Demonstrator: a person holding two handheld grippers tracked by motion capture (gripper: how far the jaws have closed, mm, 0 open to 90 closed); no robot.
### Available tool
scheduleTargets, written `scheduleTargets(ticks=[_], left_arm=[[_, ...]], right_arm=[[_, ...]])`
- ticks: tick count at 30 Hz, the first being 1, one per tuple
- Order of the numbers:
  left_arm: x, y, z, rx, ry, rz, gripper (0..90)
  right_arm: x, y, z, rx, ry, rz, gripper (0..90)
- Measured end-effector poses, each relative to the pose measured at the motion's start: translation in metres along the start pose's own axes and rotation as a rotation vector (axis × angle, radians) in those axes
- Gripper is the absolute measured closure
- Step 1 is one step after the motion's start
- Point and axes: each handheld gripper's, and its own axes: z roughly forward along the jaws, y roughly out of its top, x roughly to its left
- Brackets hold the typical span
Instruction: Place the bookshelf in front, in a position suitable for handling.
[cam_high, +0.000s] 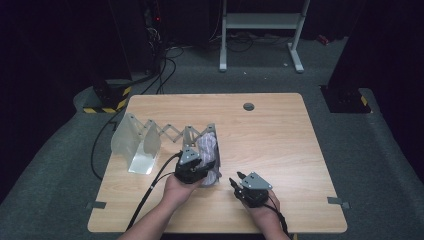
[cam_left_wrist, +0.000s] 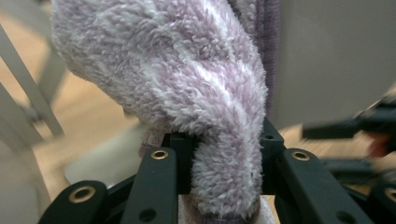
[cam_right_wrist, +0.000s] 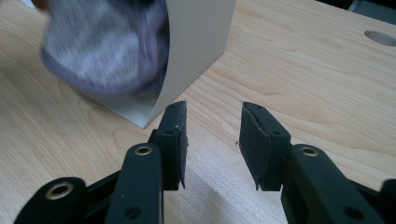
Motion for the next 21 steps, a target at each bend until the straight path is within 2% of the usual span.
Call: scheduleTargets(ticks=[3,5,7,12,16,21], left_arm=[[0.004,-0.014,0.014,0.057,0.003,-0.02,68.0],[0.006,-0.02,0.018,0.078,-0.003,-0.026,68.0],[0.007,-0.023,0.017,0.076,-0.008,-0.03,68.0],[0.006,-0.027,-0.003,0.059,-0.026,-0.014,67.8],[0.01,-0.036,-0.027,0.042,-0.05,-0.029,67.7],[0.008,-0.058,-0.043,0.043,-0.093,-0.05,67.2]], right_arm=[[0.0,0.0,0.0,0.001,0.002,0.001,61.6],[0.0,0.0,0.0,0.001,0.003,0.001,61.6],[0.0,0.0,0.0,0.001,0.003,0.002,61.6],[0.0,0.0,-0.001,-0.002,0.002,0.006,61.5],[-0.001,0.0,-0.001,-0.006,0.0,0.01,61.1],[0.002,0.001,0.0,-0.01,0.004,0.005,59.8]])
